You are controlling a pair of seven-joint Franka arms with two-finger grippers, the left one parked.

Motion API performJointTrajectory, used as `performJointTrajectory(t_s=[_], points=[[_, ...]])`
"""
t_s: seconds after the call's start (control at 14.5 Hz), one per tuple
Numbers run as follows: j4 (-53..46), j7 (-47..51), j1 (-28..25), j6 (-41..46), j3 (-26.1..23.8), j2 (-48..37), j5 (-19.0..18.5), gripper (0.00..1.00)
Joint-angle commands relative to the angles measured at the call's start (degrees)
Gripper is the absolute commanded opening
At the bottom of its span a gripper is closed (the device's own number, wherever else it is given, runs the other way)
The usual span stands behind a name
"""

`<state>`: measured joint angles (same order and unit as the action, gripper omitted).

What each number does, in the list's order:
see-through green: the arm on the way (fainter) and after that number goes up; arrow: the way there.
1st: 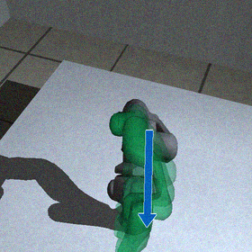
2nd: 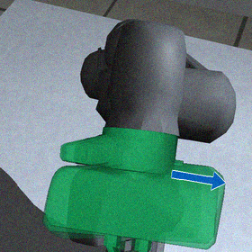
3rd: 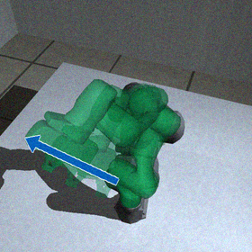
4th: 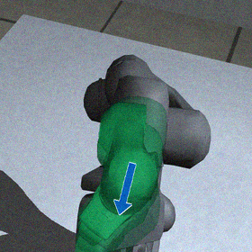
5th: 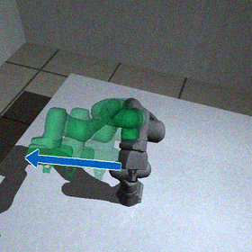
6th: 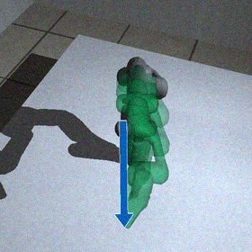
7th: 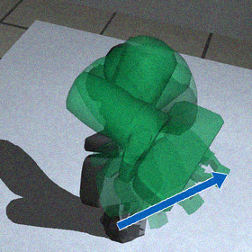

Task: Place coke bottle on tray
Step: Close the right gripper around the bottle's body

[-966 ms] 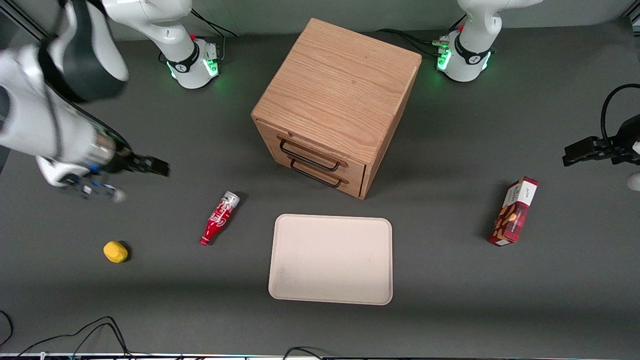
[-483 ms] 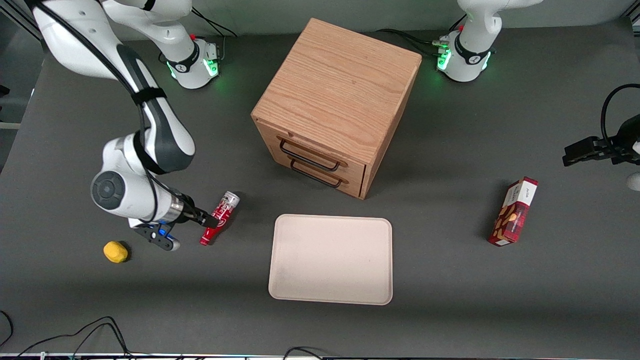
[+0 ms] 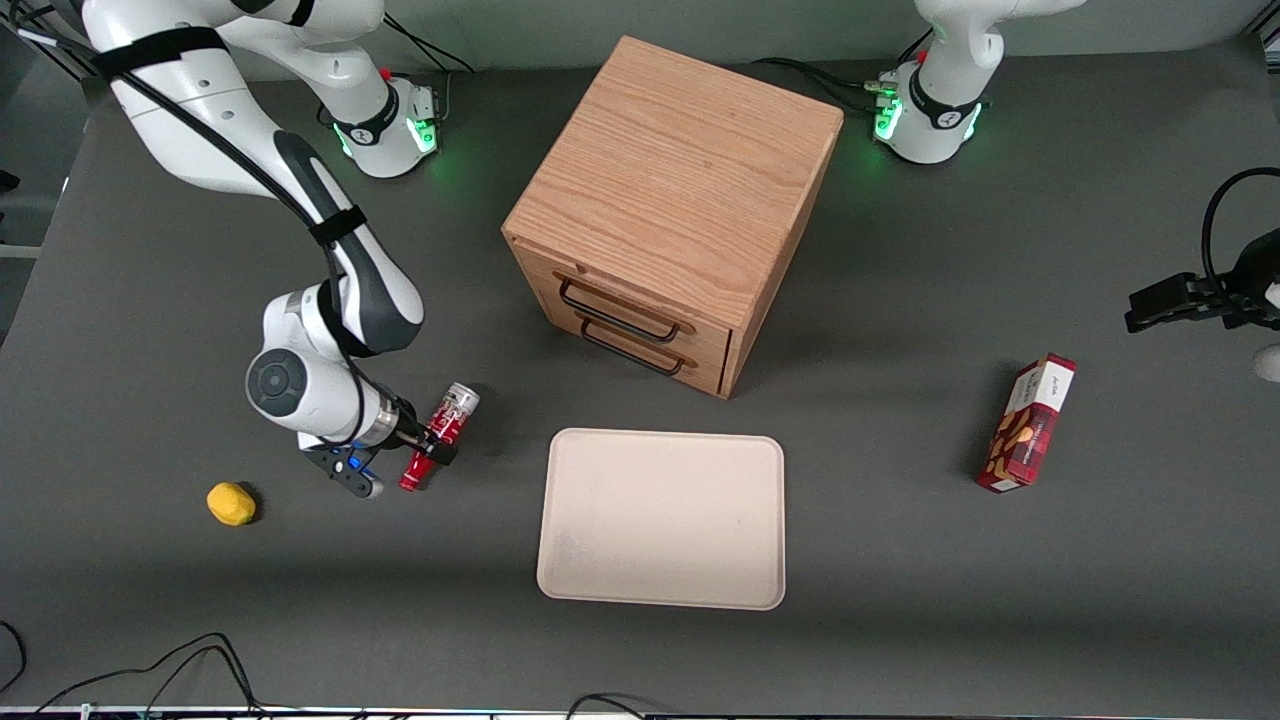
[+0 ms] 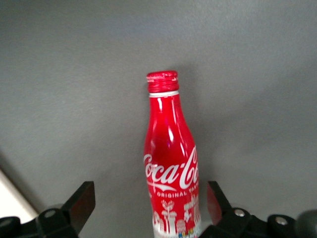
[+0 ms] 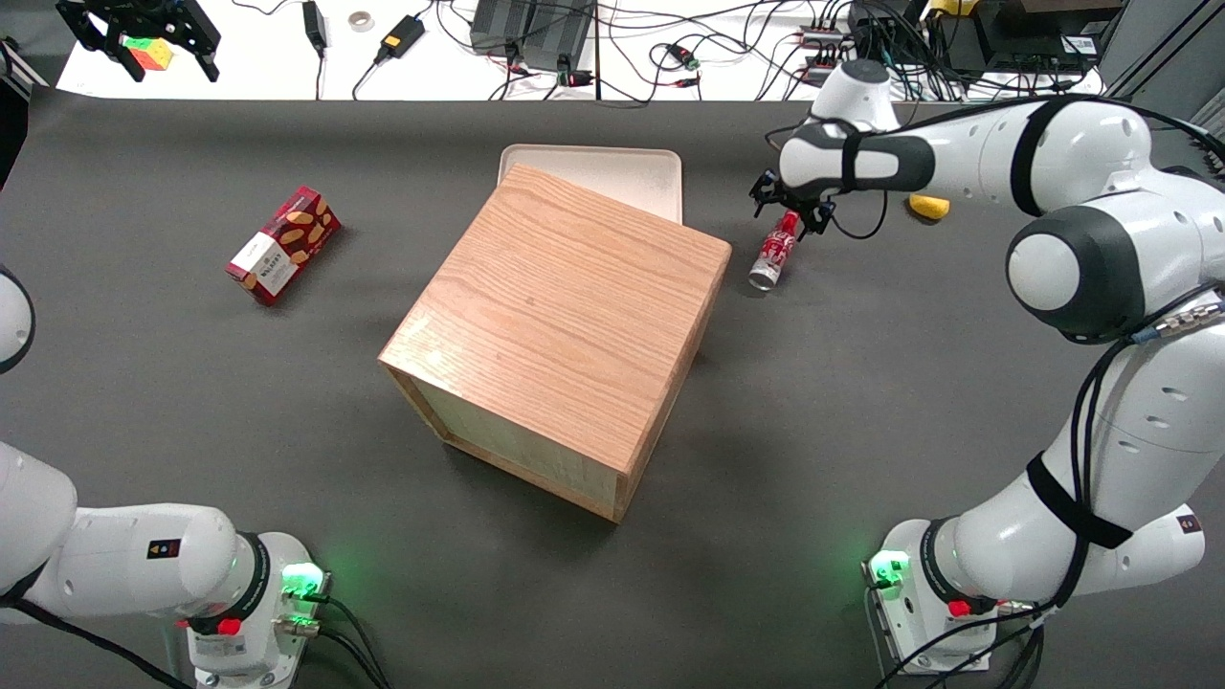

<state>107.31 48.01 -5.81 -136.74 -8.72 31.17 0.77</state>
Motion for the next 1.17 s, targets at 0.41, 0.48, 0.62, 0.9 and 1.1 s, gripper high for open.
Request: performJointTrajectory(t_s=[0.41, 0.48, 0.62, 0.9, 1.1], points=[[2.73, 4.29, -0.61, -6.44, 0.11, 2.75, -3.76, 0.34], [2.73, 4.29, -0.61, -6.44, 0.11, 2.75, -3.76, 0.00], [2.73, 4.29, -0.61, -6.44, 0.20, 2.75, -3.85, 0.00], [1.51, 3.15, 0.26, -1.63, 0.20, -1.36, -4.11, 0.00], [-6.29, 1.84, 0.36, 14.07, 0.02, -5.67, -4.20, 0.00]])
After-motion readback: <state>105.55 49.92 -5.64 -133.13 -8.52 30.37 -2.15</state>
